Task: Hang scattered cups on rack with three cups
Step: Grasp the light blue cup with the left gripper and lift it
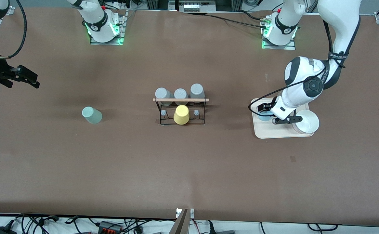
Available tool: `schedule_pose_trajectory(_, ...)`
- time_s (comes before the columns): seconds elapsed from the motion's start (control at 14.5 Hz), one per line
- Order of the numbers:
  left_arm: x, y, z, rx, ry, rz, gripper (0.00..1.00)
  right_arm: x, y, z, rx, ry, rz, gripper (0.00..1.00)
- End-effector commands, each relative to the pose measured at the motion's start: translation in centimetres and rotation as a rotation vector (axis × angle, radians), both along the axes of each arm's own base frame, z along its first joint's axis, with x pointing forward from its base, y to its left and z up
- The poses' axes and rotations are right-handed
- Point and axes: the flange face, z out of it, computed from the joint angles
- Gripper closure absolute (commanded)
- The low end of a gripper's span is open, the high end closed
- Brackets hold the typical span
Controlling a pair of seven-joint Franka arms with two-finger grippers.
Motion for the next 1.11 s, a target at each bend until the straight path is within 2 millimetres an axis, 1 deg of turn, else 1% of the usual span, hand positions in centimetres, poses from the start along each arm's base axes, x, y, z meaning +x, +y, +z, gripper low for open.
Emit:
schedule_pose_trajectory(0.0, -0.3, -0.1, 0.0, 0.006, -0.002, 0.005, 0.26, 0.0, 0.1, 0.0, -0.006, -0.003, 0.006, 0.00)
schedule_pose_trajectory(0.21, -0.2, -0.1, 0.1, 0.006, 0.000, 0.000, 0.47, 0.2, -0.3, -0.1, -0.006, -0.001, -0.002, 0.00)
schedule_pose_trajectory(0.35, 0.2, 0.0, 0.8, 0.014, 0.021, -0.010, 0.59, 0.2, -0.2, 0.2, -0.011, -0.009, 0.002, 0.00)
schedule_pose_trajectory(0.41, 1.3, 0.0, 2.1, 0.017, 0.032, -0.014, 0.63, 0.1, -0.2, 0.4, -0.022, -0.011, 0.005, 0.00)
schedule_pose_trajectory(0.55, 3.8, -0.4, 5.3, 0.014, 0.032, -0.011, 0.66, 0.1, 0.1, 0.5, -0.052, -0.010, 0.020, 0.00)
schedule_pose_trajectory(0.69, 6.2, -1.6, 9.5, 0.019, 0.027, 0.070, 0.66, -0.1, 0.6, 0.6, -0.065, -0.005, 0.031, 0.00)
schedule_pose_trajectory(0.83, 7.2, -5.1, 12.5, 0.015, 0.025, 0.114, 0.66, -0.5, 0.6, 0.6, -0.056, 0.029, 0.025, 0.00)
schedule_pose_trajectory(0.9, 7.6, -6.5, 13.9, 0.011, 0.016, 0.146, 0.66, -0.5, 0.7, 0.8, -0.056, 0.033, 0.027, 0.00)
schedule_pose_trajectory(0.97, 7.5, -9.1, 15.4, 0.007, -0.002, 0.176, 0.66, -0.5, 0.9, 0.6, -0.057, 0.039, 0.031, 0.00)
schedule_pose_trajectory(1.04, 7.8, -11.1, 16.3, 0.001, -0.016, 0.217, 0.66, -0.5, 0.9, 0.7, -0.058, 0.037, 0.031, 0.00)
